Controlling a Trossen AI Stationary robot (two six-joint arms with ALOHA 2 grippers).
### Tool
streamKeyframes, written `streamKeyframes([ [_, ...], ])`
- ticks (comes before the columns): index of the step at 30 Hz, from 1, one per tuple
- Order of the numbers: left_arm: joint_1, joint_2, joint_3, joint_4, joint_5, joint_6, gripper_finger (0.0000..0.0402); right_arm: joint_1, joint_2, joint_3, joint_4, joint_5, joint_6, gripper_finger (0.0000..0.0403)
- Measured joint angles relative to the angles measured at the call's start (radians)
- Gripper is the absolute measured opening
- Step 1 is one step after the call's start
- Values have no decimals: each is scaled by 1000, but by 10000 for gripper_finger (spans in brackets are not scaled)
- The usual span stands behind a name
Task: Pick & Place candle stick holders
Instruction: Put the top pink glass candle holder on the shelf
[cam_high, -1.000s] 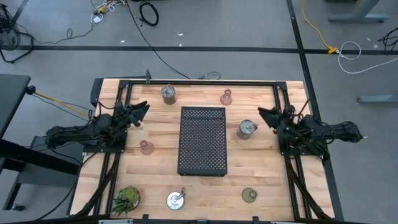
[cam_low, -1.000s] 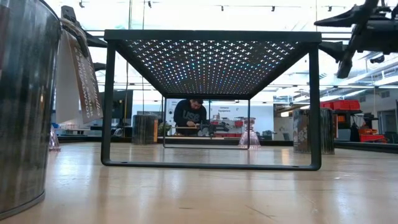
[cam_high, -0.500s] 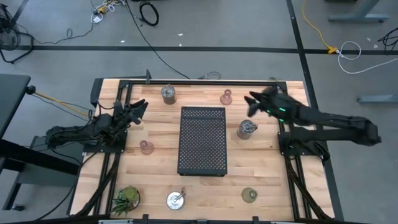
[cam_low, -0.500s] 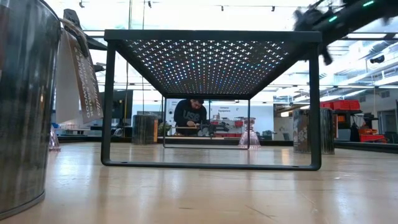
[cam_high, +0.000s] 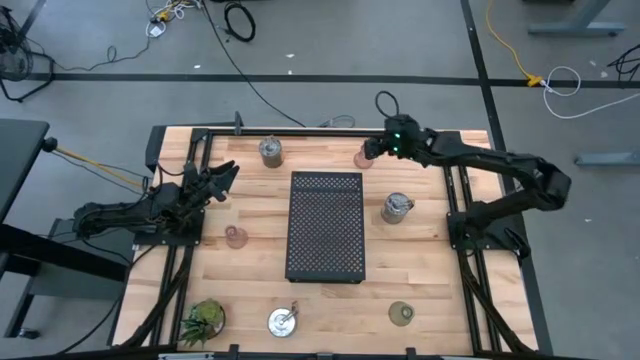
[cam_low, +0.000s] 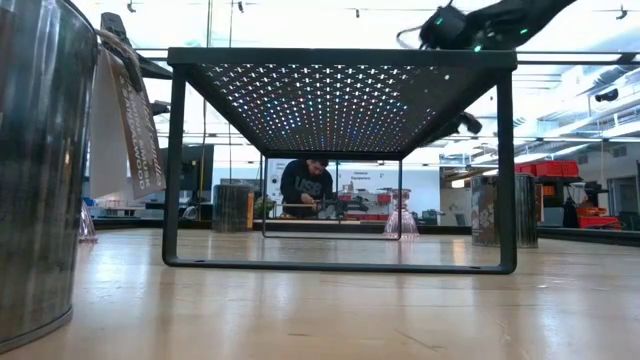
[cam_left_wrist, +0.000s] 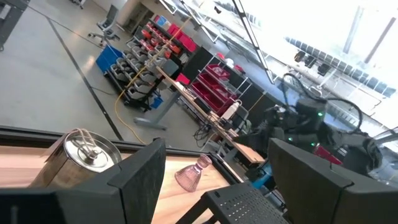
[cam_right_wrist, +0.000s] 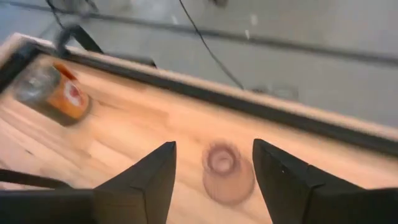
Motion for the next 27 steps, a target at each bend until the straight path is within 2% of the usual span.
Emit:
streamKeyframes([
  [5,0,0,0,0,-2,0,287,-3,86,64,-56,-16,30,249],
  [9,0,0,0,-1,-4,0,287,-4,132,79,-36,-8,27,275],
  [14,0,0,0,-2,-20,-22,287,-21,173,76,-38,-81,34,302],
  [27,0,0,0,-1,-45,-27,287,-46,203,76,-44,-60,4,332],
])
